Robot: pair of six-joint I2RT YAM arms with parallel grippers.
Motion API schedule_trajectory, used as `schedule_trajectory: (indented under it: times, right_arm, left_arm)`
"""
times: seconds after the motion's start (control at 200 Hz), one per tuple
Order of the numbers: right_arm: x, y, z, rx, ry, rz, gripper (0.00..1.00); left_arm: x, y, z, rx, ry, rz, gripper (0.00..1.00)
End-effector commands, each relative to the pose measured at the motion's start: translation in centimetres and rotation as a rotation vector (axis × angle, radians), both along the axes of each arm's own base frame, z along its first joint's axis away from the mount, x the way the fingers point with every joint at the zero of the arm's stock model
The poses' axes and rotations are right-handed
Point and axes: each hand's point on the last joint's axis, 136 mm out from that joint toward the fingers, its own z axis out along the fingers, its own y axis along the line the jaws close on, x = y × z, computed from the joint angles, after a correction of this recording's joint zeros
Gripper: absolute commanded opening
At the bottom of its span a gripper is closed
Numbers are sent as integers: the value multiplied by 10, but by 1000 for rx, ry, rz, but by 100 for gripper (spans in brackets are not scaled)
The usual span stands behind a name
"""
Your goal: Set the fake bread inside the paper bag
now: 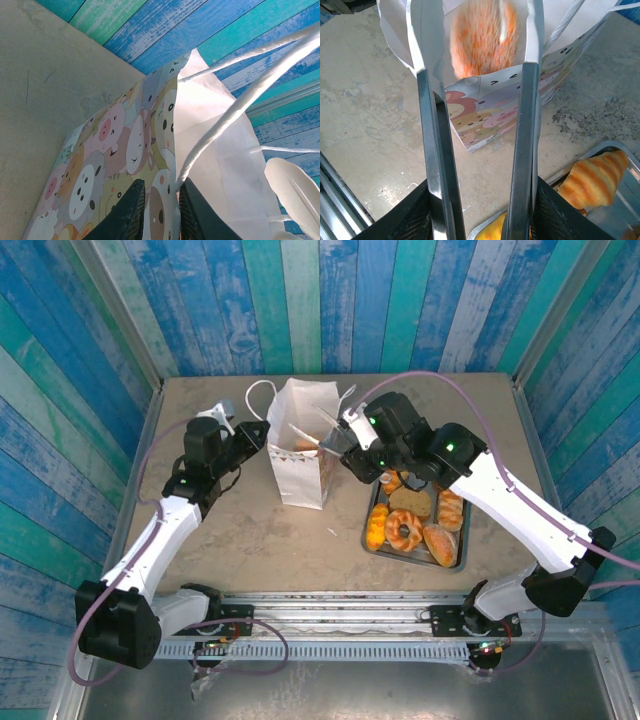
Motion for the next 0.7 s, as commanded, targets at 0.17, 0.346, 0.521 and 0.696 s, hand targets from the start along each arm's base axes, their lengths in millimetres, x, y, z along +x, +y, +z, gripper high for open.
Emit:
schedule_trajectory:
  times: [0.17,0.346,0.521,0.696]
  right_arm:
    - [3,12,36,100,-61,18,49]
    - [-3,24,70,220,-90,66,48]
    - [-11,23,109,319,-135,85,48]
    - [-18,-2,144,399,-189,35,48]
  left_arm:
    - [-2,1,15,14,-47,-8,23]
    - [-2,0,17,18,-56,-17,27]
    - [-2,0,25,29,-73,-23,41]
    - [-4,6,33,69,-95,3,60]
